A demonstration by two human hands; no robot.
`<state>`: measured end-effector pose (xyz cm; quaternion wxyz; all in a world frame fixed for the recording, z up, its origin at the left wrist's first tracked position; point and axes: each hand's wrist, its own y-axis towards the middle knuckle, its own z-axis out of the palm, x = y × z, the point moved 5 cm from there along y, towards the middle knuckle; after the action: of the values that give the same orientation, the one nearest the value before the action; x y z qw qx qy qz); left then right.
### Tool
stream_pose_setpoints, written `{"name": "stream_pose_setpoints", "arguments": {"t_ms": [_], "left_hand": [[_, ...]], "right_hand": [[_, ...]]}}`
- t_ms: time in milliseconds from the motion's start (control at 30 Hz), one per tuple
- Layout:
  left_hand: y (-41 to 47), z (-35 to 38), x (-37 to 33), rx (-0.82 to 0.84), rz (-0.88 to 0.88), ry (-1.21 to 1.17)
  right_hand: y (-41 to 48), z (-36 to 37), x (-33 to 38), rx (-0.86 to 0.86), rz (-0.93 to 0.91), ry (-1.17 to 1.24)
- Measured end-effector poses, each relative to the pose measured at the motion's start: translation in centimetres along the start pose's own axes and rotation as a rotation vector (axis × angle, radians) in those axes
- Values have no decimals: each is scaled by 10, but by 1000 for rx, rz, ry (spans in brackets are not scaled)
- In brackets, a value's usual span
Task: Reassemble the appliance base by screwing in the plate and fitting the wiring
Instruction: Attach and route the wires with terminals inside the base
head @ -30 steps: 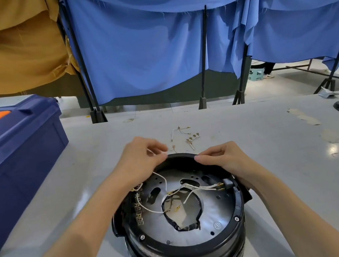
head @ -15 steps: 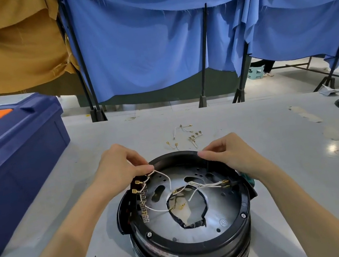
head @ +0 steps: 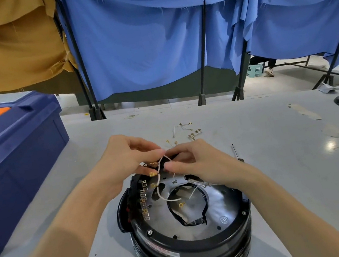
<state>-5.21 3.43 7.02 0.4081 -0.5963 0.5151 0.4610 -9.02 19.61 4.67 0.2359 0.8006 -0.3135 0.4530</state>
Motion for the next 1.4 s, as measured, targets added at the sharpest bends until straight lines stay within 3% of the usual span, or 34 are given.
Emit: {"name": "stream_pose_setpoints", "arguments": {"t_ms": [133, 267, 533, 767, 1000, 1133, 1267, 1400], "left_hand": [[-4, 8, -6, 4, -6, -159], [-8, 16, -10, 49, 0, -209], [-18, 17, 7, 226, -133, -95], [-31, 30, 21, 422, -192, 212], [-32, 37, 21, 465, -199, 340], [-23, 14, 10, 362, -136, 452], [-5, -19, 3, -69, 95, 604], [-3, -20, 28, -210, 125, 618]], "right_hand": [[0, 0, 2, -37, 26, 385], [0, -9, -1, -178, 82, 496], [-4, -19, -9, -244, 156, 389], [-6, -8, -9, 11, 239, 153], [-3, 3, -6, 135, 209, 60], [-5, 8, -8, 191, 232, 47], [-3, 9, -10, 198, 254, 42], [2, 8, -9, 169, 286, 33]]}}
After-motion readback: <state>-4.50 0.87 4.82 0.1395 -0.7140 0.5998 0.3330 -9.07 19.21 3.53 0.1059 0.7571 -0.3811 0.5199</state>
